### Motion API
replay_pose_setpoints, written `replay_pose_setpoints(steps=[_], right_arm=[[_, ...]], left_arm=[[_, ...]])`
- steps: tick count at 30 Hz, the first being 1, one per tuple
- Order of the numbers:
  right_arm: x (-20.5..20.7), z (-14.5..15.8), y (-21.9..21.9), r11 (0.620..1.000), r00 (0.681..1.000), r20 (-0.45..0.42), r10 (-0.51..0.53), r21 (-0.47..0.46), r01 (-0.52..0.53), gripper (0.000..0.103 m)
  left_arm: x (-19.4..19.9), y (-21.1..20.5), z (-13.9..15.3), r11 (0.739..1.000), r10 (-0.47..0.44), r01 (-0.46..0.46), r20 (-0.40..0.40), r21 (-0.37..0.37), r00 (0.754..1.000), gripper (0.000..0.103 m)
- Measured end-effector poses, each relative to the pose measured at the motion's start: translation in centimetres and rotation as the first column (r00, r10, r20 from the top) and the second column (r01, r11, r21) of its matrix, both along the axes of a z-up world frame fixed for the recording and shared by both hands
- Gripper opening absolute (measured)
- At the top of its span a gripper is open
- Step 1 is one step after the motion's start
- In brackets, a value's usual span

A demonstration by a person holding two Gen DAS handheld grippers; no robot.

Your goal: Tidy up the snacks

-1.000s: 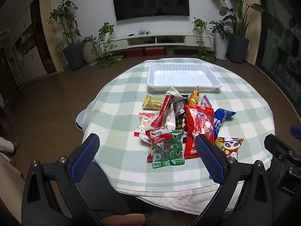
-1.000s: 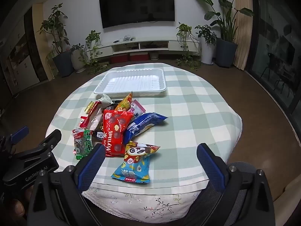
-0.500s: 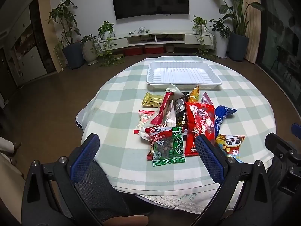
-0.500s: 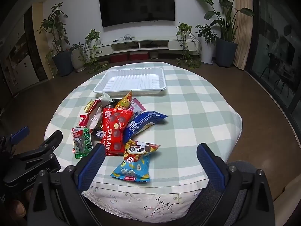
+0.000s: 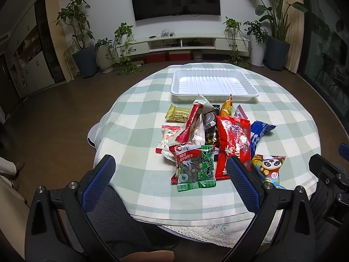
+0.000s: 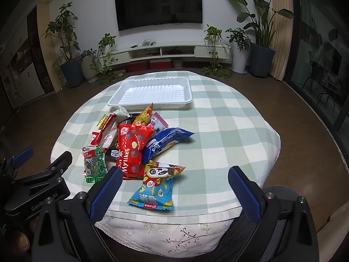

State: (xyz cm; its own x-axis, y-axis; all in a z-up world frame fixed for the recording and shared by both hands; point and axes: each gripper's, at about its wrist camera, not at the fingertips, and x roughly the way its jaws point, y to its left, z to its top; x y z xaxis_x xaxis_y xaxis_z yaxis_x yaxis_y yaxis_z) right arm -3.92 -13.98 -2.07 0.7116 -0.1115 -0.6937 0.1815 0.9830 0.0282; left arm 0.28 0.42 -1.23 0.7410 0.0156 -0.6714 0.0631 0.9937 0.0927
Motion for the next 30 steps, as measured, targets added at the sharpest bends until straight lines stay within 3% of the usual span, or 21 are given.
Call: replay_pose_setpoints(steps=[30], right_arm=[[0.17,-0.25,0.15,1.000,1.000,-0.005,0.000,-0.004,0.000,0.099]], left_arm=[[0.01,-0.12,0.01,1.000,0.000,0.000,-0.003,0.002,1.000,0.103]])
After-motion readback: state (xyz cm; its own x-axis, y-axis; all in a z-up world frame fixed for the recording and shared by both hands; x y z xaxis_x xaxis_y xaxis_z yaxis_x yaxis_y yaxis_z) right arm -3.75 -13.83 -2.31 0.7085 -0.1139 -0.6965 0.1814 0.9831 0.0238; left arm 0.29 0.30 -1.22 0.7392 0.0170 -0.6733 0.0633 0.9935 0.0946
